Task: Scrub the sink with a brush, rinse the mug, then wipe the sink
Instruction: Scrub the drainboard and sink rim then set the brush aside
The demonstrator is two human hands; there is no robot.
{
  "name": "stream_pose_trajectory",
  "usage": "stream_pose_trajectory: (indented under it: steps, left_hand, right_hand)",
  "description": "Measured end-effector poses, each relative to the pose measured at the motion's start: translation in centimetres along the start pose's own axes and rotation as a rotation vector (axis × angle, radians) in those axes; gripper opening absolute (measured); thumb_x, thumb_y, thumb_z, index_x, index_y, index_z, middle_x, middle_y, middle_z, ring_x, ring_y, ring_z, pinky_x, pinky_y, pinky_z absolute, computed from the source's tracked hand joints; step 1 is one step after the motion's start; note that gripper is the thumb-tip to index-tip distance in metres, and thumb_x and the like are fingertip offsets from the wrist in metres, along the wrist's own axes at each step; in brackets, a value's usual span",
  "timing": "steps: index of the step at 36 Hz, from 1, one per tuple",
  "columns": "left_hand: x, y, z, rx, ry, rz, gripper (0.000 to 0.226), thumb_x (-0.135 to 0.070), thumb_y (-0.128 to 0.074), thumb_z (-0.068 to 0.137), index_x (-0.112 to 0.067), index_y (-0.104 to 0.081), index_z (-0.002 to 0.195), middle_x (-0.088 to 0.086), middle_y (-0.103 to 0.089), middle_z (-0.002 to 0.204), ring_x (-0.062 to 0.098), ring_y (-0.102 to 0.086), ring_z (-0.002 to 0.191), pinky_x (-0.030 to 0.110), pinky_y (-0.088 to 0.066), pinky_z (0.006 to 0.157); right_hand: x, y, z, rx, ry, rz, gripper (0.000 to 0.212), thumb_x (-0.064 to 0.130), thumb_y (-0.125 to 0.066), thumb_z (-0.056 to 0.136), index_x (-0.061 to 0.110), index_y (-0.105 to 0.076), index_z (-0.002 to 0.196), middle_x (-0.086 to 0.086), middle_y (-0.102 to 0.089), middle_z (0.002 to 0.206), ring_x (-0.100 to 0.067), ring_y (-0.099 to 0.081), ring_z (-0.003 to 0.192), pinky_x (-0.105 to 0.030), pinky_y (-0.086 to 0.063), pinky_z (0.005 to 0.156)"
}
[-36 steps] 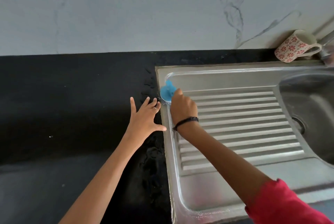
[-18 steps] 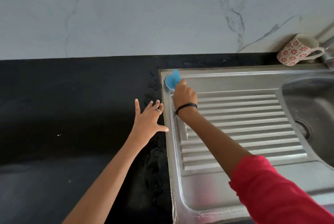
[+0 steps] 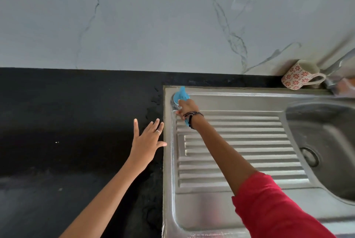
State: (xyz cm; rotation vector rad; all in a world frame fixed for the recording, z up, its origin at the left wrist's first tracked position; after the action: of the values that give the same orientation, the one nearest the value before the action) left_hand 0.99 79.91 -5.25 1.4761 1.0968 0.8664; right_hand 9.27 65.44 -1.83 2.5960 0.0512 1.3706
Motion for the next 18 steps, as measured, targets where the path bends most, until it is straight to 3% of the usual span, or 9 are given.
stream_pose_trajectory:
  steps: [2, 3, 4, 5, 7, 9, 14, 18]
  left_hand:
    - [-0.3, -0.7, -0.2, -0.071, -0.014, -0.021, 0.067, -0.049, -0.048, 0.084, -0.008, -0.045, 0.138, 0.01, -0.04, 0.146, 0.023, -0.046, 0.13, 0.065, -0.009, 0.107]
    - [-0.5, -0.9, -0.1, -0.091, -0.011, -0.03, 0.067, -0.051, -0.045, 0.083, -0.005, -0.052, 0.131, 0.012, -0.048, 0.139, 0.025, -0.053, 0.123, 0.067, -0.021, 0.103]
    - [-0.9, -0.8, -0.1, -0.088, -0.002, -0.041, 0.072, -0.057, -0.036, 0.084, -0.004, -0.052, 0.131, 0.012, -0.047, 0.14, 0.024, -0.053, 0.123, 0.065, -0.023, 0.103]
    - [-1.4, -0.7, -0.1, -0.048, 0.016, -0.065, 0.083, -0.064, -0.02, 0.084, -0.005, -0.042, 0.138, 0.01, -0.036, 0.147, 0.021, -0.041, 0.132, 0.061, -0.016, 0.107]
    - [-3.0, -0.8, 0.3, -0.026, 0.021, -0.106, 0.109, -0.081, 0.012, 0.067, -0.011, -0.006, 0.147, 0.003, 0.005, 0.153, 0.013, 0.002, 0.142, 0.049, 0.012, 0.109]
    - [-4.7, -1.0, 0.8, 0.014, 0.029, -0.166, 0.114, -0.088, 0.021, 0.053, -0.017, 0.018, 0.142, -0.002, 0.027, 0.146, 0.011, 0.027, 0.134, 0.042, 0.025, 0.104]
    - [-9.7, -0.7, 1.9, 0.12, -0.004, -0.248, 0.105, -0.085, -0.005, 0.064, -0.02, 0.032, 0.137, -0.001, 0.039, 0.143, 0.015, 0.036, 0.132, 0.037, 0.027, 0.104]
    - [-13.2, -1.0, 2.3, 0.159, -0.016, -0.257, 0.106, -0.085, -0.004, 0.057, -0.022, 0.035, 0.132, -0.001, 0.039, 0.142, 0.015, 0.038, 0.129, 0.037, 0.027, 0.104]
  right_hand:
    - [0.2, -0.3, 0.6, -0.007, 0.033, -0.061, 0.037, 0.027, -0.043, 0.097, 0.0, -0.047, 0.123, 0.0, -0.046, 0.072, -0.008, -0.042, 0.052, -0.015, -0.036, 0.04]
    - [0.3, -0.2, 0.9, -0.009, 0.057, -0.113, 0.041, 0.03, -0.043, 0.097, 0.0, -0.048, 0.124, -0.001, -0.046, 0.074, -0.01, -0.043, 0.057, -0.019, -0.038, 0.047]
    - [0.4, 0.1, 1.1, -0.012, 0.089, -0.192, 0.043, 0.031, -0.041, 0.098, -0.001, -0.049, 0.124, -0.004, -0.049, 0.079, -0.014, -0.046, 0.064, -0.023, -0.039, 0.054]
    - [0.5, 0.7, 1.1, -0.012, 0.122, -0.281, 0.043, 0.031, -0.039, 0.098, -0.002, -0.05, 0.125, -0.008, -0.051, 0.086, -0.019, -0.05, 0.072, -0.027, -0.04, 0.06]
    - [0.6, 2.7, 1.4, 0.003, 0.15, -0.458, 0.041, 0.026, -0.034, 0.1, -0.002, -0.049, 0.127, -0.018, -0.054, 0.102, -0.028, -0.055, 0.091, -0.033, -0.045, 0.073]
    - [0.4, 5.7, 1.7, -0.064, 0.192, -0.578, 0.039, 0.021, -0.029, 0.102, 0.001, -0.045, 0.131, -0.021, -0.052, 0.124, -0.033, -0.053, 0.111, -0.036, -0.042, 0.093]
    - [-1.9, 17.2, 3.1, -0.301, 0.057, -0.451, 0.043, 0.024, -0.034, 0.101, -0.004, -0.046, 0.13, -0.028, -0.05, 0.13, -0.038, -0.048, 0.119, -0.035, -0.038, 0.095]
    - [-3.1, 23.5, 3.6, -0.436, -0.054, -0.369, 0.045, 0.026, -0.034, 0.1, -0.004, -0.045, 0.131, -0.025, -0.05, 0.13, -0.036, -0.048, 0.119, -0.036, -0.036, 0.097]
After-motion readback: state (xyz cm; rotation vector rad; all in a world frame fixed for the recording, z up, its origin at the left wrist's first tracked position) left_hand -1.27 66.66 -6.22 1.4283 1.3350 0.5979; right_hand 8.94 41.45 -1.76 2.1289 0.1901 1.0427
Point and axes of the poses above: each hand's wrist, its own z-axis towards the middle knuckle, its own y-axis out of the back of the hand, x = y × z, the point moved 1 cm from there along z, towards the middle knuckle
